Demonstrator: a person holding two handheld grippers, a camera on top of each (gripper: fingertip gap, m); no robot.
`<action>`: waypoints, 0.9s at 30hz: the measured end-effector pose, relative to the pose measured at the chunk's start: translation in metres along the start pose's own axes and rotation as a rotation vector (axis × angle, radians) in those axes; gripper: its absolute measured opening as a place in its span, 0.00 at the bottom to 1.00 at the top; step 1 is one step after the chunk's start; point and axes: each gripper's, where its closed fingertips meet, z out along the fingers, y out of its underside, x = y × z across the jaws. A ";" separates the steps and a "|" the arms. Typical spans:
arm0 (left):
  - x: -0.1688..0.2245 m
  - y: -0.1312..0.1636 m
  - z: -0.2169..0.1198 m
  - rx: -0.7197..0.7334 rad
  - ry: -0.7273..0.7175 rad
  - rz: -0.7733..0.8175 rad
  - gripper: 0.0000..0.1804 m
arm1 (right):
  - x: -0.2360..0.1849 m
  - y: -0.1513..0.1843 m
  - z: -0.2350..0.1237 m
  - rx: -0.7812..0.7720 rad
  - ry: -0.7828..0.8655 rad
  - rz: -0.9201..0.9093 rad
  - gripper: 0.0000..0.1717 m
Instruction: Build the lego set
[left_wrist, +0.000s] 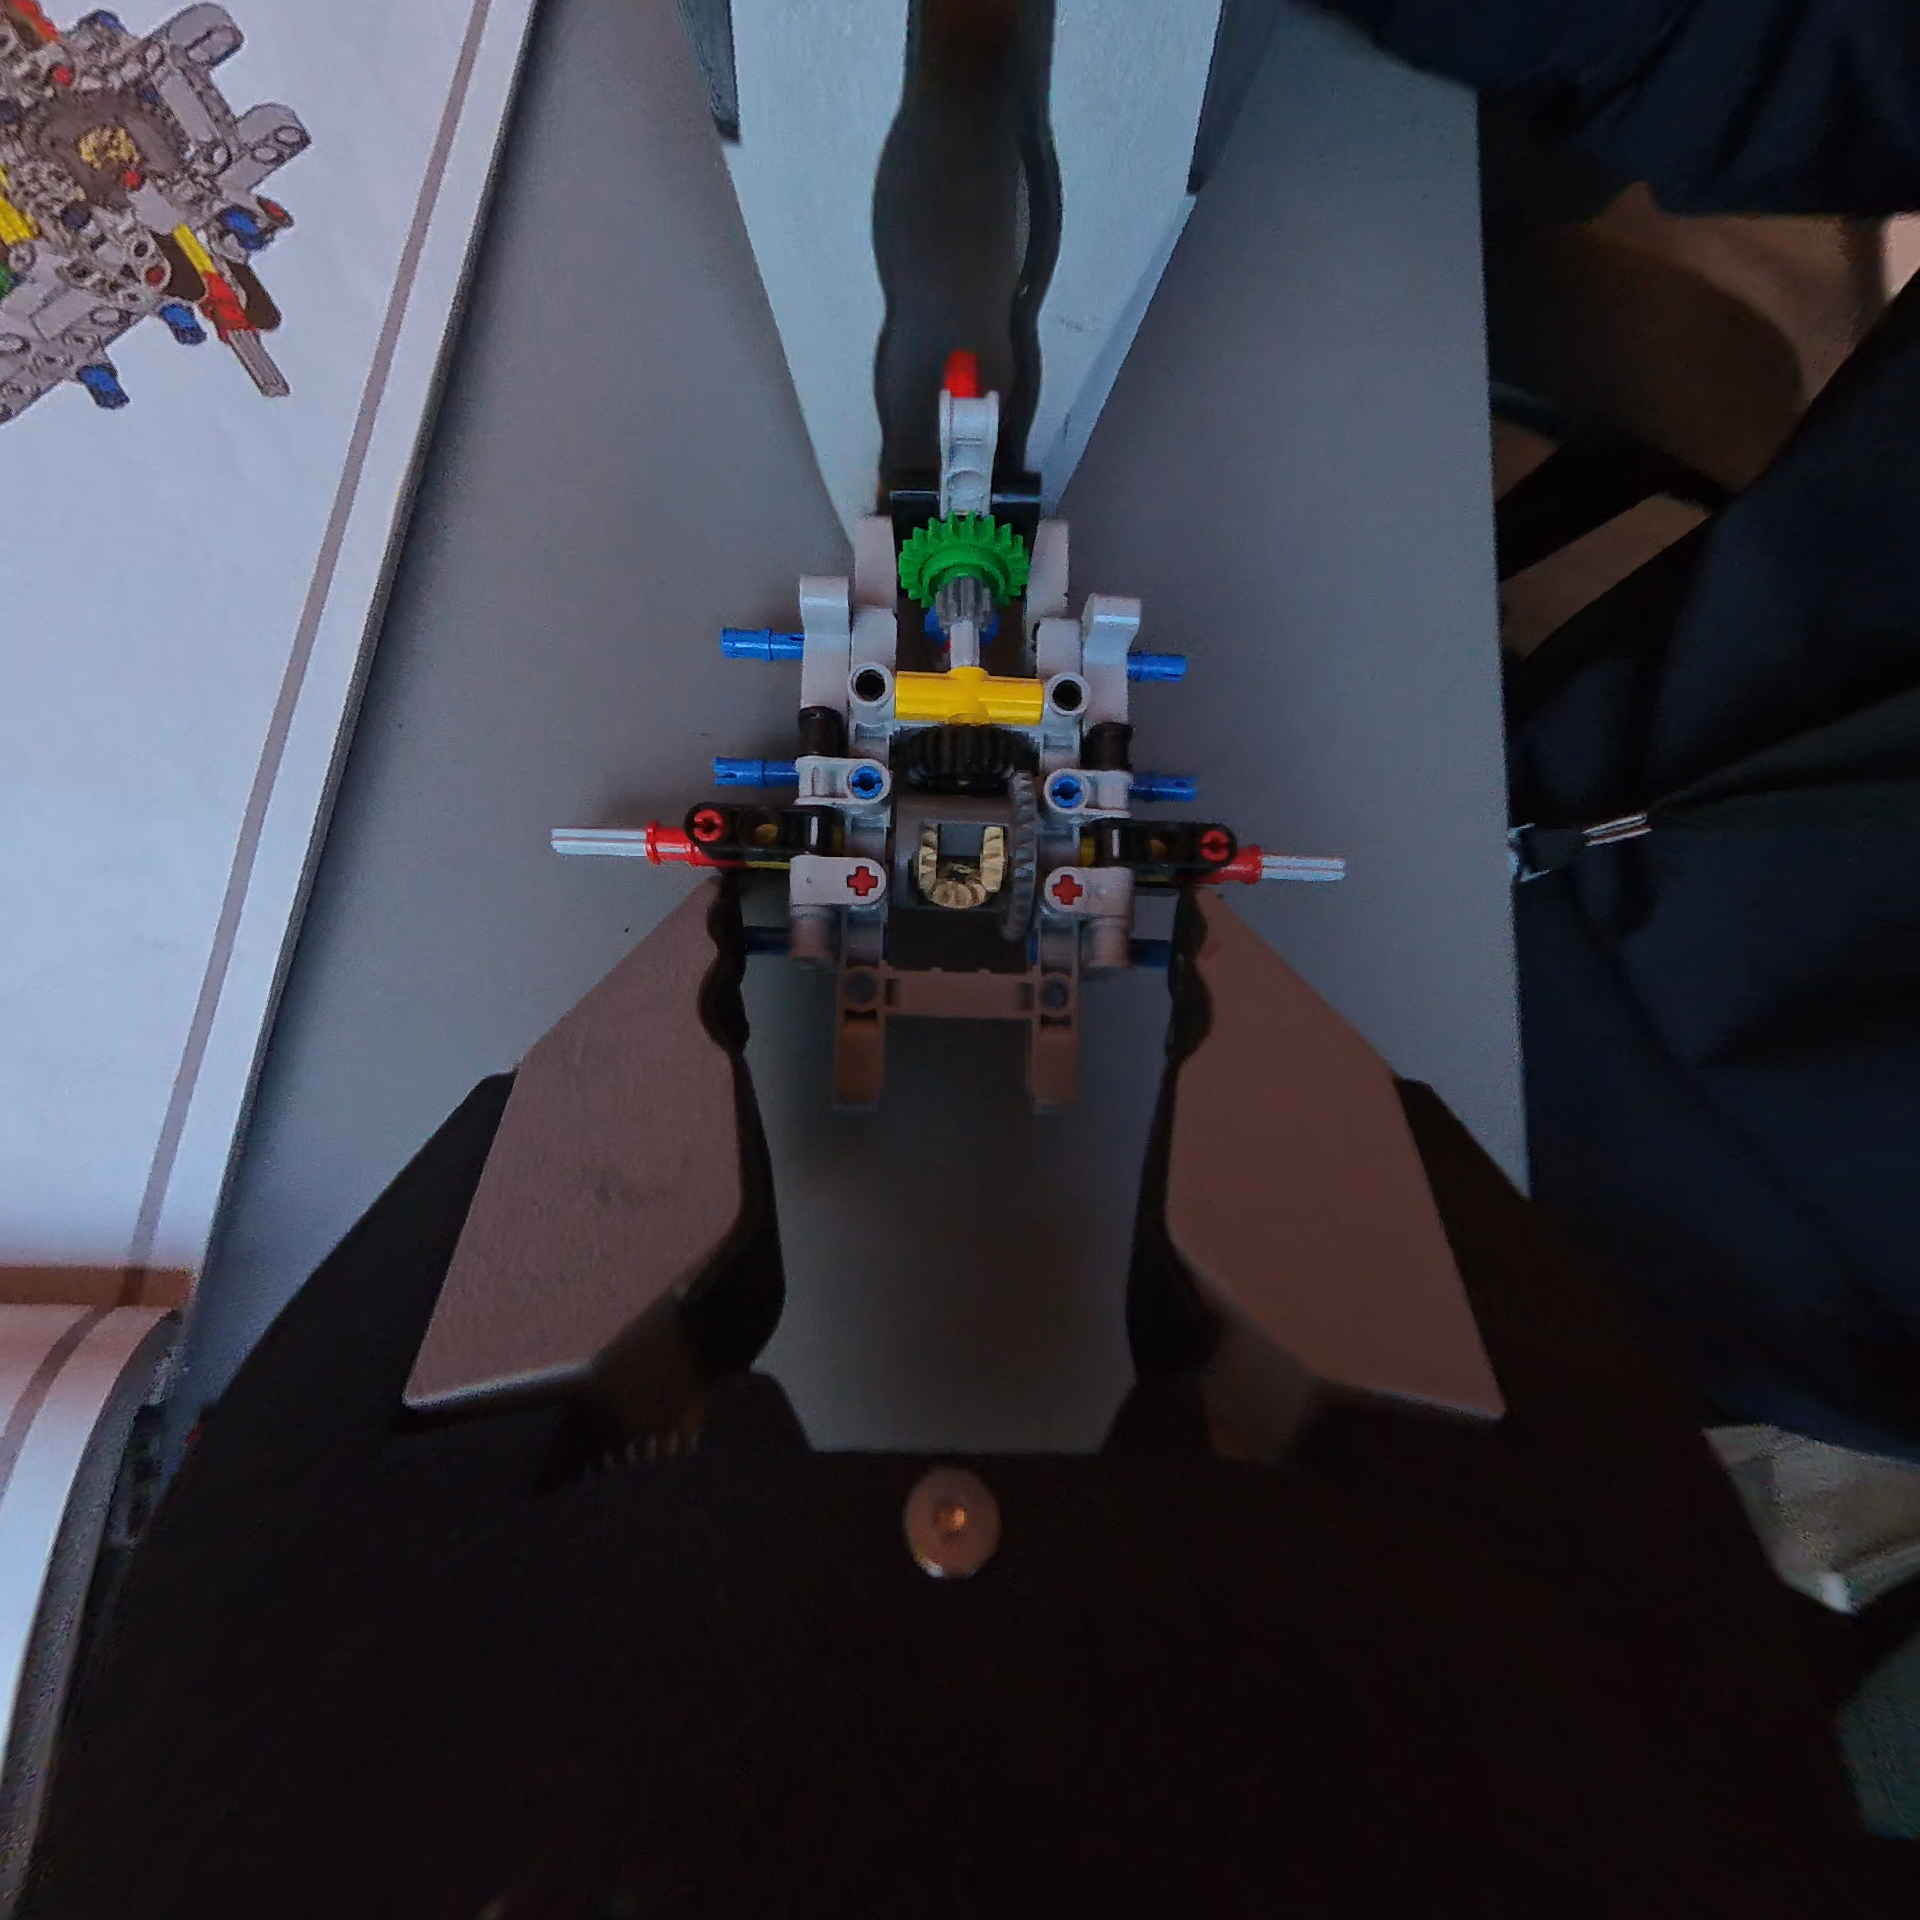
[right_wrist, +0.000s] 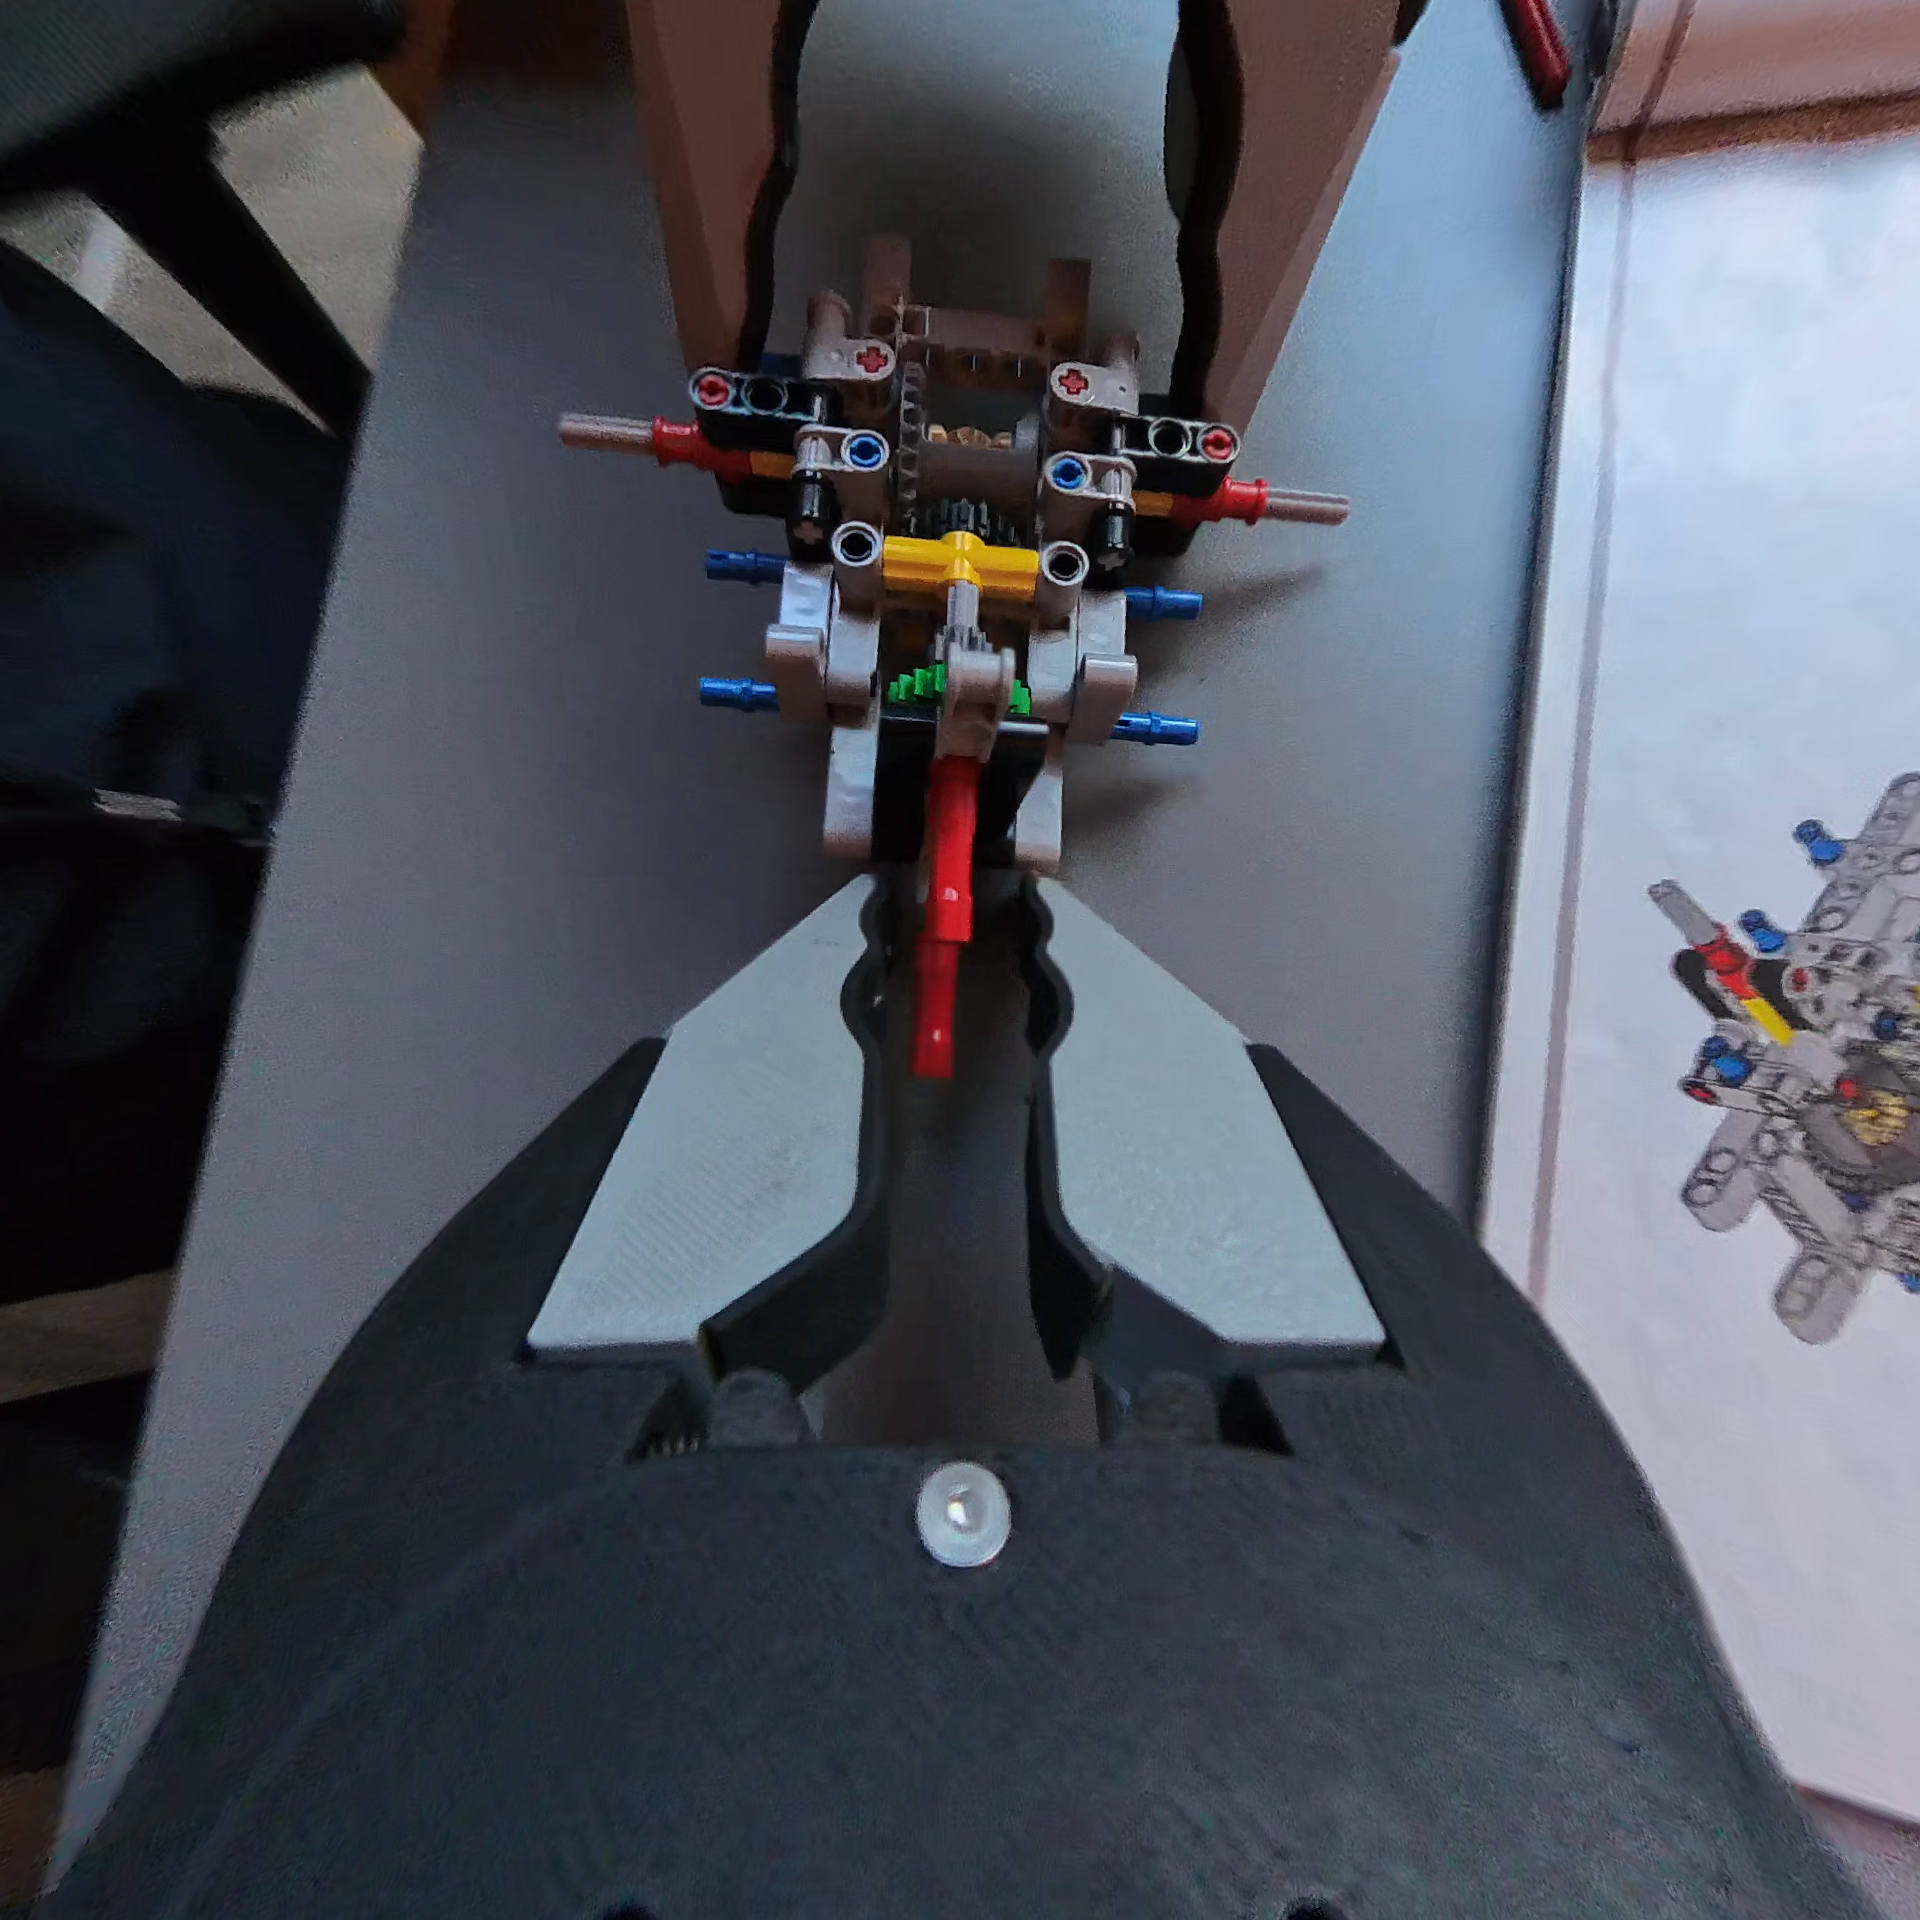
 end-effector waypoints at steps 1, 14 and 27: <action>0.000 0.001 0.001 -0.012 -0.022 0.031 0.44 | 0.002 0.002 -0.001 -0.017 0.042 -0.038 0.14; -0.003 0.014 0.009 -0.078 -0.246 0.275 0.44 | 0.010 -0.003 0.004 -0.058 0.286 -0.170 0.41; -0.003 0.014 0.010 -0.058 -0.235 0.291 0.44 | -0.008 -0.007 -0.002 -0.033 0.217 -0.157 0.46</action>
